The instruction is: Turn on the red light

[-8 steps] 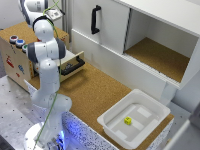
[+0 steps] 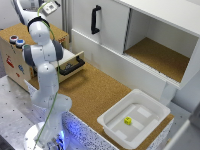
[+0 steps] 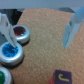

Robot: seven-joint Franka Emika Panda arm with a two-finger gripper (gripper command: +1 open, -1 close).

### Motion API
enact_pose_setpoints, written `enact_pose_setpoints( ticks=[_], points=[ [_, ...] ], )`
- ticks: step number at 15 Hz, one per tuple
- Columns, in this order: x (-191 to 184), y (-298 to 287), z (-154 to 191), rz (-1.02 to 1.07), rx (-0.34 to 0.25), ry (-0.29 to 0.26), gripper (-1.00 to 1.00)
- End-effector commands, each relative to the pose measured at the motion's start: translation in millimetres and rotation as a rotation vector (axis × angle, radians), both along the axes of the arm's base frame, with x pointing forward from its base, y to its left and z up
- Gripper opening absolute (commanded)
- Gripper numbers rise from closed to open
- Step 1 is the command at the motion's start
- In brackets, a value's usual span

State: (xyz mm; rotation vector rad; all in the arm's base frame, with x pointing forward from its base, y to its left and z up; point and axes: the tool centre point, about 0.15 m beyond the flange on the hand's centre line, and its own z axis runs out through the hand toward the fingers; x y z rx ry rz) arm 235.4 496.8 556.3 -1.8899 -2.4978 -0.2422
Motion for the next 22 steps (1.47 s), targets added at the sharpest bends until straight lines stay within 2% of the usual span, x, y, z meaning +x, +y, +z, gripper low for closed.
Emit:
enact_pose_setpoints(
  ticks=[1, 3, 4, 5, 9, 12, 14, 18, 22],
  points=[
    [-31, 33, -7, 0.151, -0.079, -0.055, 1.0],
    [-33, 28, -2, 0.168, -0.048, -0.064, 1.0],
    [-30, 23, 3, 0.176, -0.005, -0.053, 1.0],
    [-28, 19, 7, 0.185, -0.026, -0.084, 1.0],
    [-40, 23, 11, 0.219, 0.014, -0.062, 1.0],
    [-57, 43, 11, 0.235, -0.004, -0.051, 1.0],
    [-66, 62, 10, 0.246, -0.044, -0.044, 1.0],
    [-82, 84, 5, 0.203, -0.116, 0.019, 1.0],
    [-82, 97, 5, 0.119, -0.159, 0.042, 1.0]
  ],
)
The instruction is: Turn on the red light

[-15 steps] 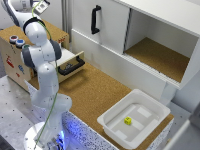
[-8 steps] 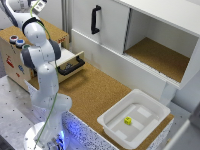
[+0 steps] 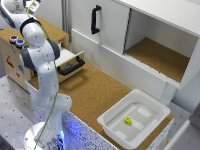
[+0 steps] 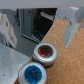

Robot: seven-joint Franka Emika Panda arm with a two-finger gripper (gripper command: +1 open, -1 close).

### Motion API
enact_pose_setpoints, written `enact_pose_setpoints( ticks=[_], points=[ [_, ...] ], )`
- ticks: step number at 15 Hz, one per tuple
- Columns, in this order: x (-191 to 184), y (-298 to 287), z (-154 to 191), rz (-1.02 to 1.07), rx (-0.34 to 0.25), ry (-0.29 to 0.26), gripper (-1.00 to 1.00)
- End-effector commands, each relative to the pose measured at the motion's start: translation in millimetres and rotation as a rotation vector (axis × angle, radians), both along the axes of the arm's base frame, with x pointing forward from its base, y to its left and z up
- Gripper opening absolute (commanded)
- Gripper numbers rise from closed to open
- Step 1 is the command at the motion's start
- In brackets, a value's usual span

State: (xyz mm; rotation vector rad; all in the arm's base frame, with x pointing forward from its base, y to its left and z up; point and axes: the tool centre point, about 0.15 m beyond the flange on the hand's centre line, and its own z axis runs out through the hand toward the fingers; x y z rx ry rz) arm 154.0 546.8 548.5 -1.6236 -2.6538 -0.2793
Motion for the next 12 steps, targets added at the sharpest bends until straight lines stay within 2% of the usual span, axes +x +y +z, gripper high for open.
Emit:
enact_pose_setpoints(
  ticks=[1, 2, 6, 12],
  points=[
    [-1, 51, 13, -0.087, -0.179, 0.039, 1.0],
    [-1, 55, 12, -0.091, -0.181, 0.039, -1.0],
    [-4, 75, 6, -0.076, -0.183, 0.062, -1.0],
    [0, 85, -17, -0.049, -0.215, 0.098, -1.0]
  ],
)
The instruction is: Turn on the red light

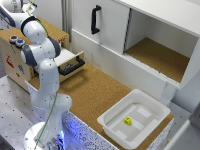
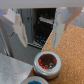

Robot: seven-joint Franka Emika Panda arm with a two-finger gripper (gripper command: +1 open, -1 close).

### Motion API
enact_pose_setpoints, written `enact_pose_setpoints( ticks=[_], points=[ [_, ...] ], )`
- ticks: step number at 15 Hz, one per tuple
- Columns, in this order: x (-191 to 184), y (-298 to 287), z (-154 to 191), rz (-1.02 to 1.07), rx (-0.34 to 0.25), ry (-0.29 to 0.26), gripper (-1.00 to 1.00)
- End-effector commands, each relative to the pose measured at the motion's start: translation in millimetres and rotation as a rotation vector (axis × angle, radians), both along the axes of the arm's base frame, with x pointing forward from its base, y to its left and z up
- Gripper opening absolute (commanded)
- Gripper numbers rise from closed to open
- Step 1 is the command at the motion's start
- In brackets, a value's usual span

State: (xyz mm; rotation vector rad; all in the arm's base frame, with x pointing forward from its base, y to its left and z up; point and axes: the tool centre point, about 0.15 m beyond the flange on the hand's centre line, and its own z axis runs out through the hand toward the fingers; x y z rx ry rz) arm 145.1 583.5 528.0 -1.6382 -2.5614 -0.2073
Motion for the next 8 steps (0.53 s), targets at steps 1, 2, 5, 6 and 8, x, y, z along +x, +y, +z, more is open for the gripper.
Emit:
enact_pose_setpoints(
  ticks=[1, 2, 5, 6, 8],
  points=[
    [11, 49, -2, -0.006, -0.221, 0.019, -1.0],
    [14, 49, -7, -0.007, -0.234, 0.015, -1.0],
    [22, 46, -22, -0.028, -0.237, 0.034, -1.0],
    [24, 45, -27, -0.033, -0.244, 0.037, -1.0],
    [25, 41, -35, -0.042, -0.254, 0.045, -1.0]
  ],
)
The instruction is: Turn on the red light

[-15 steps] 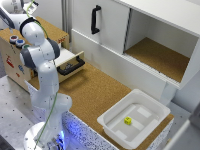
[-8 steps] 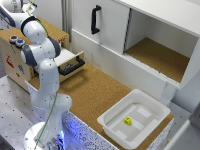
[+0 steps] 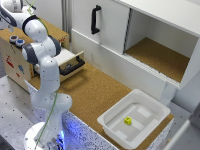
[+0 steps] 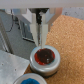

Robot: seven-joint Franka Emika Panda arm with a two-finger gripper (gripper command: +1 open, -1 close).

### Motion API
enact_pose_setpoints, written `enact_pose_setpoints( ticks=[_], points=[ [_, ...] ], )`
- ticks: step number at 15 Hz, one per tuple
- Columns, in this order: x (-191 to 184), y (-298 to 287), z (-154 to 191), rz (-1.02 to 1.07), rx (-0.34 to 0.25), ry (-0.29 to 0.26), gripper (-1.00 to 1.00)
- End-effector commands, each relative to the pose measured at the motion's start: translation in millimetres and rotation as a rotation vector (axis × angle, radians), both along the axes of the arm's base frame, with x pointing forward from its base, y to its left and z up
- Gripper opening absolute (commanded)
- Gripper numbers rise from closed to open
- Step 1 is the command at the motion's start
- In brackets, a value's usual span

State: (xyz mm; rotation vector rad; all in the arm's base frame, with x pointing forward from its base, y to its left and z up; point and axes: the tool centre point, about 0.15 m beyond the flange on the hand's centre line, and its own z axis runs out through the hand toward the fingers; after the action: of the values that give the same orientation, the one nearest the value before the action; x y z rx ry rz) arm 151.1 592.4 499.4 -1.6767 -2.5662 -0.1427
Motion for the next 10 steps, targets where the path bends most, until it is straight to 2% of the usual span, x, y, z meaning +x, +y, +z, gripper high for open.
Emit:
enact_pose_setpoints(
  ticks=[1, 6, 10],
  points=[
    [19, 31, -9, -0.028, -0.204, 0.045, -1.0],
    [25, 32, -40, -0.061, -0.187, 0.083, -1.0],
    [19, 27, -63, -0.058, -0.232, 0.105, -1.0]
  ],
)
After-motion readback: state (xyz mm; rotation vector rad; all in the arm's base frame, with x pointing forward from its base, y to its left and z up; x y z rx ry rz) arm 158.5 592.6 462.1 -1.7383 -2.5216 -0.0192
